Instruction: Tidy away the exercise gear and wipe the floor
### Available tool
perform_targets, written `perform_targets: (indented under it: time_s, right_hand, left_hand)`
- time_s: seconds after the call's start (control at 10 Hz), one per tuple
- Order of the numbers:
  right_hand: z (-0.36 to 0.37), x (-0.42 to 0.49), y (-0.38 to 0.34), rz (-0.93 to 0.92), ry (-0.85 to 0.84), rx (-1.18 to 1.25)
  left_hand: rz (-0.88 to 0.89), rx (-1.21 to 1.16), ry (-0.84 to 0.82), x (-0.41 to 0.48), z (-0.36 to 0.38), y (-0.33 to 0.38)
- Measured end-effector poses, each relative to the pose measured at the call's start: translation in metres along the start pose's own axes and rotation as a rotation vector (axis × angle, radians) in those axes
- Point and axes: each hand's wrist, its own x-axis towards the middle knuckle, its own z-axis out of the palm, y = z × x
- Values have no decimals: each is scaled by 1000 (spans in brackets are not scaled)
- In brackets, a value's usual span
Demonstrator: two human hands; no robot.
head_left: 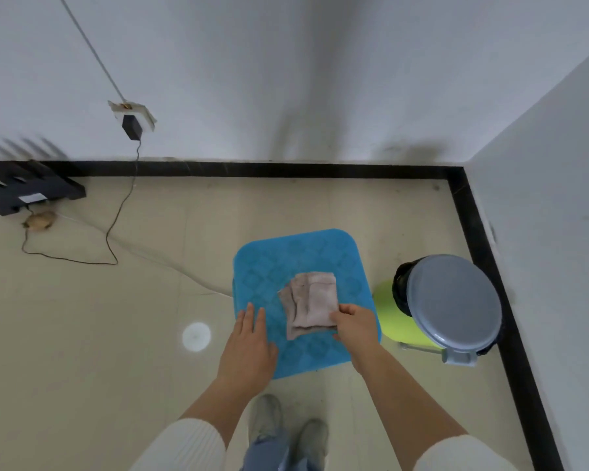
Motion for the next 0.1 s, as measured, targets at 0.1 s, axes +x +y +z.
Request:
perform_targets:
  time_s: [0.1]
  right_hand:
    - [-11,26,12,-3,58,-125]
  left_hand:
    - [37,122,2,18,17,1]
